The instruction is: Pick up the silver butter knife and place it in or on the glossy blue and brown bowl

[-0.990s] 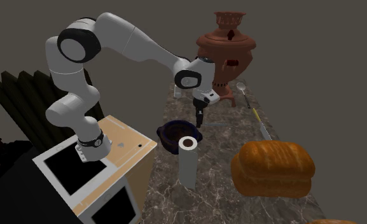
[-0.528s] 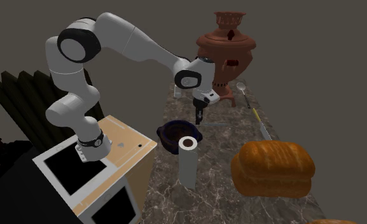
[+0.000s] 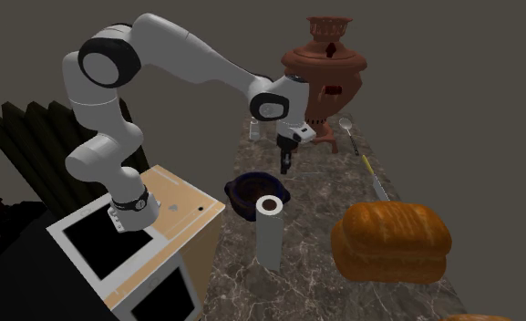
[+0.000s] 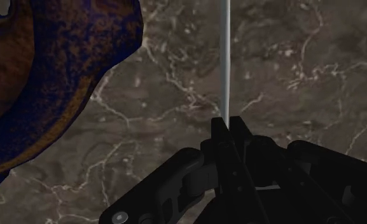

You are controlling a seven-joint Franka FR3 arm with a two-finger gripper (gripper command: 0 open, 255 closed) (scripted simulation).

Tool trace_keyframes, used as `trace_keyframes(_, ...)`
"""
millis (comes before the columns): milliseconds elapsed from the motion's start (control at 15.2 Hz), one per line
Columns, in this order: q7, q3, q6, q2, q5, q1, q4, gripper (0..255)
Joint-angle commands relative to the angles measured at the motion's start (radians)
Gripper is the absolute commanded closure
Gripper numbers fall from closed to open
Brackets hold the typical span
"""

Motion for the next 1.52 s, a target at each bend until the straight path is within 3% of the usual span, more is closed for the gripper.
trace_keyframes(0, -0.004, 0.002, -0.023, -0.013, 0.006, -0.001, 0.011, 255)
trace_keyframes(1452, -0.029, 0.009, -0.299, -0.096, 0.045, -0.008, 0.211, 255)
